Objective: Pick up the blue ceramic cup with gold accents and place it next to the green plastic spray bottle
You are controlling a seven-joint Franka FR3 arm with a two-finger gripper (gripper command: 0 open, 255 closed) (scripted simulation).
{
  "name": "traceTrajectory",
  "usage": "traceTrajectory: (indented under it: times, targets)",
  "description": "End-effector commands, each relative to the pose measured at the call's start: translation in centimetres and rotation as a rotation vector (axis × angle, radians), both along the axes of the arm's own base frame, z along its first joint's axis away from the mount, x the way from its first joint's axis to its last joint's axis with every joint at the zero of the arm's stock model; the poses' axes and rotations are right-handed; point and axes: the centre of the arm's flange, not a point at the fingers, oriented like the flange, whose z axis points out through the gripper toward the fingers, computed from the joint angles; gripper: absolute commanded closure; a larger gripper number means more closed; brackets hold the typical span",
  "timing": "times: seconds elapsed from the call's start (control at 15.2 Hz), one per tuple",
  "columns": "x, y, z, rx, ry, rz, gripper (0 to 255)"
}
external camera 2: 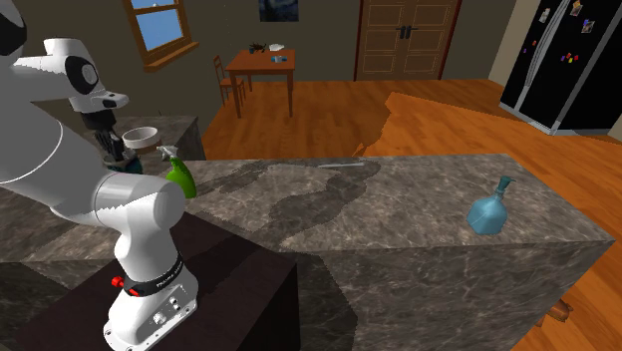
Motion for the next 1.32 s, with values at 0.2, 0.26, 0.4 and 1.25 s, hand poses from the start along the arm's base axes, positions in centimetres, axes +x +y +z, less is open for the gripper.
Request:
traceTrajectory:
  times: [0.2, 0.26, 0.4, 1.25]
  targets:
    - [-0.2, 0.0, -2.7, 0.001, -0.001, 0.0, 255]
    - [-0.2, 0.0, -3.2, 0.001, -0.001, 0.0, 255]
    - [-0.2, 0.0, -4.3, 0.001, -0.001, 0.0, 255]
    - [-0.2, 0.0, -11.2, 0.001, -0.001, 0.0, 255]
